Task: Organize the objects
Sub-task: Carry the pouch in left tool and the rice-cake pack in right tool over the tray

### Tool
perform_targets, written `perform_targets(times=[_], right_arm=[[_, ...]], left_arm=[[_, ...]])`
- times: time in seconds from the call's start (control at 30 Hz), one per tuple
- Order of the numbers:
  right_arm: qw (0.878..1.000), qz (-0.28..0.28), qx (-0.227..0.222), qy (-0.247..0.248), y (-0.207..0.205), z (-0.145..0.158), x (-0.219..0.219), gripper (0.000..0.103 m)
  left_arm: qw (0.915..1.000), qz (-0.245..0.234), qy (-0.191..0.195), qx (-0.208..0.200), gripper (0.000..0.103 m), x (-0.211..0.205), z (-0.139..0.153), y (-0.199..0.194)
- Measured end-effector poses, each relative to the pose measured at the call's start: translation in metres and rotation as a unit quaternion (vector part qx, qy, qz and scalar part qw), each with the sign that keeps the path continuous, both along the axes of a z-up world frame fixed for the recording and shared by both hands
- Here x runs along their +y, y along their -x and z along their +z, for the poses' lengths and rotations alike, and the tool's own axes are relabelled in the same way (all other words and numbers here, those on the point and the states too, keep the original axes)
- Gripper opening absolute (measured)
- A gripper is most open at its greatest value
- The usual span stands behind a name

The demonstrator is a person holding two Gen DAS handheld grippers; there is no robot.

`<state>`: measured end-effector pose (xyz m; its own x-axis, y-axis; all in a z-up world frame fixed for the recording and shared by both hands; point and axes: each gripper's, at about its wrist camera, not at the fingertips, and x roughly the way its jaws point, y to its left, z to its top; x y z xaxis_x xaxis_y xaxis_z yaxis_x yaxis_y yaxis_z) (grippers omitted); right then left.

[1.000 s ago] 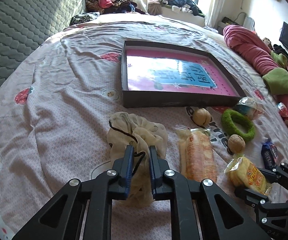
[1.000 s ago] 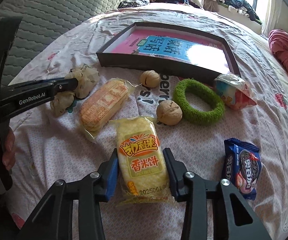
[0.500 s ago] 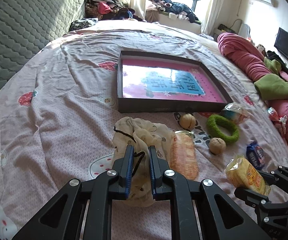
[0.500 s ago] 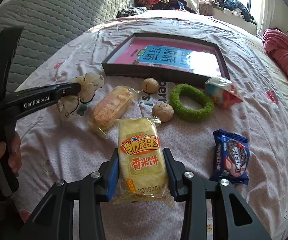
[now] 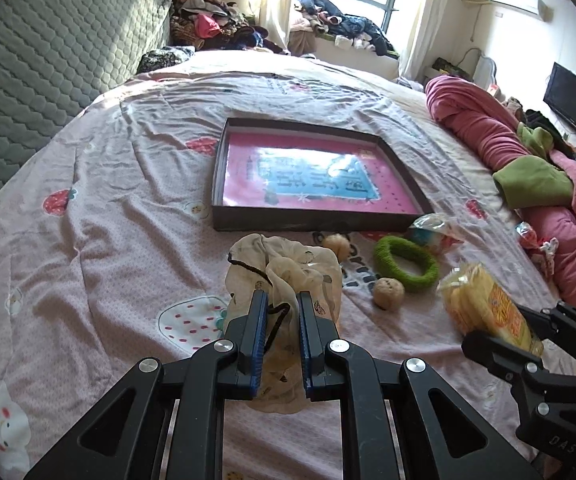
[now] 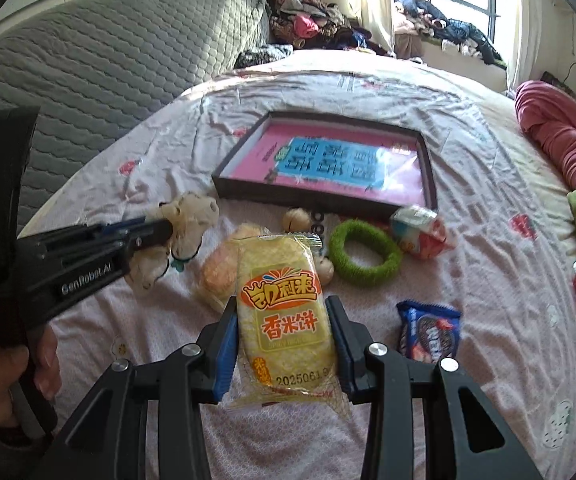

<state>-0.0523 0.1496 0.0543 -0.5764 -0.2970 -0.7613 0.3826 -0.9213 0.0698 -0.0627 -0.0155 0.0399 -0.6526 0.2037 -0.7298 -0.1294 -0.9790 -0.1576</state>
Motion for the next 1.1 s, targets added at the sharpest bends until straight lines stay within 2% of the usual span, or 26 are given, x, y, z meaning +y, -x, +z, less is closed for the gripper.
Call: perform_targets(times=[0.5, 1.1], right_arm=[[0.998, -0.014, 0.054, 0.012, -0.003, 0.039, 0.014, 0.041], [0.995, -0.021, 0.099, 0.026, 0.000, 0.084, 0.022, 0.042]], left_arm=[[0.9992, 0.011, 0.013, 0.037, 0.015, 0.027, 0.050, -0.014], [0.9965, 0.035, 0.039, 0.065, 0.015, 0.031, 0.089, -0.012]])
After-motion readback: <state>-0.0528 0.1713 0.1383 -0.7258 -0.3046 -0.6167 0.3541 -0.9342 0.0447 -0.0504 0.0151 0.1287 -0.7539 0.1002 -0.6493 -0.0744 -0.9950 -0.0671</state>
